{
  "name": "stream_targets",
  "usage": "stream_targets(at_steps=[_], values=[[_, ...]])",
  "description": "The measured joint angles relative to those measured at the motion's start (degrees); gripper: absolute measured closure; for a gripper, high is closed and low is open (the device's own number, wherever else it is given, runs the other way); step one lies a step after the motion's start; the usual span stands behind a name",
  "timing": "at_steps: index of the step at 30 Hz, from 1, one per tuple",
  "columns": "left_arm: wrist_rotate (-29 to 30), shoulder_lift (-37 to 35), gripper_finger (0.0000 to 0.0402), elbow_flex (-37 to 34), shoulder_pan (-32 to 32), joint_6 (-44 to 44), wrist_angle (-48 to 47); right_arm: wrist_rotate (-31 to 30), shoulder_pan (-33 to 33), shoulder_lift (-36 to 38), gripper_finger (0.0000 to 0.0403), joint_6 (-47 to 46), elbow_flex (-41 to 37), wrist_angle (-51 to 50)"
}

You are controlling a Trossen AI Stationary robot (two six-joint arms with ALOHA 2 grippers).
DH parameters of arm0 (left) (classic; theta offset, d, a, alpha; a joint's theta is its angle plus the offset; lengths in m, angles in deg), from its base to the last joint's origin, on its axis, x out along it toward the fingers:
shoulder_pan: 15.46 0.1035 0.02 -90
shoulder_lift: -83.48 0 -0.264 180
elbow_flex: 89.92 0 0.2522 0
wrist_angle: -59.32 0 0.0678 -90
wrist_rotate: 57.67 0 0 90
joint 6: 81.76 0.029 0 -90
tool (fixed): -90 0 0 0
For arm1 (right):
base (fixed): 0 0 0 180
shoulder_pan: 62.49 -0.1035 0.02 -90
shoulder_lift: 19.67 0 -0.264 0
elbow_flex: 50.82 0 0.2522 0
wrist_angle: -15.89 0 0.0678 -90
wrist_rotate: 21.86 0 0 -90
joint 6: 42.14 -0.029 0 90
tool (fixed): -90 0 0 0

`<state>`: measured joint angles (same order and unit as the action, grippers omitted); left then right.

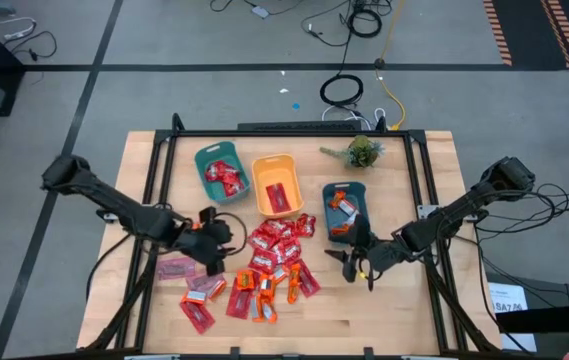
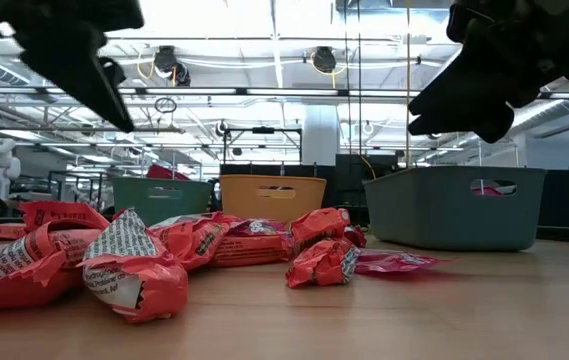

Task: Sort candy
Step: Put the pink wrapper gummy into the yellow bin

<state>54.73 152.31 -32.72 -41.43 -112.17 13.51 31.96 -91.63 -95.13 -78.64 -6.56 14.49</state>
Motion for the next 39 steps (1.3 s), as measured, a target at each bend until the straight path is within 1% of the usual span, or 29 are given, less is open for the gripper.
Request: stream_targets(at_steps=[4, 6, 9, 14, 22, 26, 34, 36, 39], values=[[0.44, -1.85, 0.0207, -2.77, -2.08, -2.63, -0.03, 0.07, 0.25, 0.00, 0.0222, -0.35, 0.00, -0.11], [0.39, -1.85, 0.0207, -3.01, -2.67, -4.83, -0.82, 0.08, 0.25, 0.00, 0.0222, -0.34, 0.00, -0.02], [0.36, -1.87, 0.0207, -3.01, -3.16, -5.31, -0.87, 0.12, 0.25, 0.00, 0.0222, -0.33, 0.00, -0.05], [-2.64, -1.85, 0.0207, -3.00, -3.21, -8.32, -0.89, 0.19, 0.25, 0.00, 0.0222, -0.34, 0.00, -0.15], [-3.48, -1.85, 0.0207, -3.00, -3.20, -8.27, -0.79, 0.23, 0.23, 0.00, 0.0222, -0.31, 0.00, -0.21], [-1.92, -1.85, 0.0207, -2.99, -3.04, -8.27, 0.84, 0.23, 0.23, 0.00, 0.0222, -0.31, 0.00, -0.24], [-1.31, -1.85, 0.0206, -2.99, -2.89, -8.29, 1.46, 0.25, 0.23, 0.00, 0.0222, -0.31, 0.00, -0.23], [-1.00, -1.85, 0.0199, -2.99, -2.87, -8.27, 0.88, 0.25, 0.23, 0.00, 0.0222, -0.31, 0.00, -0.25], [-0.68, -1.85, 0.0173, -2.99, -2.87, -9.55, -0.68, 0.25, 0.23, 0.00, 0.0222, -0.31, 0.00, -0.23]])
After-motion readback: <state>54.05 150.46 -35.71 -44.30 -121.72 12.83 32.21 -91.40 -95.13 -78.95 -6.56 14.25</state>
